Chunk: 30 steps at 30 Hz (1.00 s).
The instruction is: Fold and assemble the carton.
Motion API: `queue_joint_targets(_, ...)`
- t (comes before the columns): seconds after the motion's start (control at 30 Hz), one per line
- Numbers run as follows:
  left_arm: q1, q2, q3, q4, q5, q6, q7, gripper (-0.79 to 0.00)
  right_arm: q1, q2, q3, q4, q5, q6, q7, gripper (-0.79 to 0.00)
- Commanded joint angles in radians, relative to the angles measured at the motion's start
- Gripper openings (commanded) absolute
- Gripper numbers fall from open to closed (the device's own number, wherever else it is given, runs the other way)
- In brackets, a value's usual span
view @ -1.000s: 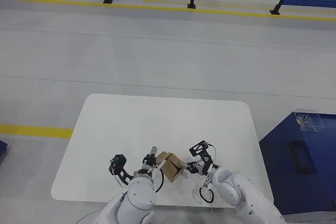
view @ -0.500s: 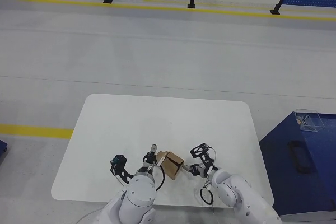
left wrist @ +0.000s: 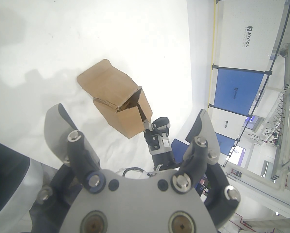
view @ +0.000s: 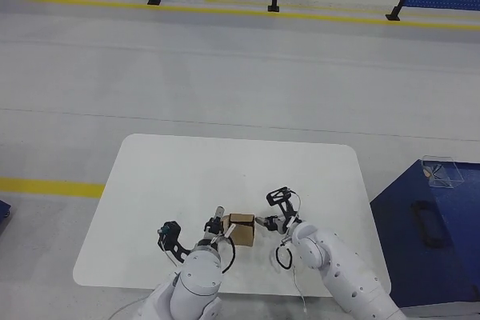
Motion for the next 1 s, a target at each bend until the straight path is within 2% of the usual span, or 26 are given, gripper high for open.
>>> queue_joint_targets(0.0, 0.038, -0.007, -0.027, -0.004, -0.043, -0.133, 0.005, 0.000, -0.011, 0.000, 0.019, -0.014, 0.014, 0.011, -0.035, 0.000)
queue_joint_targets(0.07, 0.075, -0.016, -0.047, -0.005, -0.133, -0.218, -0.017, 0.000, -0.031, 0.002, 0.041, -0.041, 0.024, 0.019, -0.075, 0.000)
queue_joint_targets(0.17, 0.110, -0.027, -0.087, 0.000, -0.185, -0.382, 0.025, 0.000, -0.061, 0.006, 0.061, -0.090, 0.014, 0.003, -0.121, 0.000)
queue_joint_targets(0.2, 0.113, -0.029, -0.087, 0.000, -0.189, -0.404, 0.016, 0.000, -0.061, 0.006, 0.061, -0.090, 0.014, 0.003, -0.121, 0.000)
queue_joint_targets(0.43, 0.113, -0.029, -0.087, 0.000, -0.189, -0.404, 0.016, 0.000, -0.064, 0.006, 0.060, -0.097, 0.006, -0.001, -0.129, 0.000)
queue_joint_targets(0.5, 0.123, -0.031, -0.093, 0.017, -0.190, -0.456, 0.008, 0.000, -0.082, 0.006, 0.051, -0.130, -0.044, 0.000, -0.167, 0.000)
queue_joint_targets(0.57, 0.134, -0.039, -0.093, 0.048, -0.245, -0.515, -0.015, 0.000, -0.099, 0.006, 0.052, -0.147, -0.056, 0.008, -0.185, 0.000)
queue_joint_targets(0.8, 0.127, -0.079, -0.090, 0.248, -0.407, -0.872, -0.029, 0.000, -0.086, -0.012, 0.010, -0.135, -0.108, 0.056, -0.169, 0.000)
queue_joint_targets(0.97, 0.079, -0.104, -0.070, 0.377, -0.410, -1.004, -0.019, 0.000, -0.062, -0.031, -0.026, -0.107, -0.113, 0.065, -0.172, 0.000)
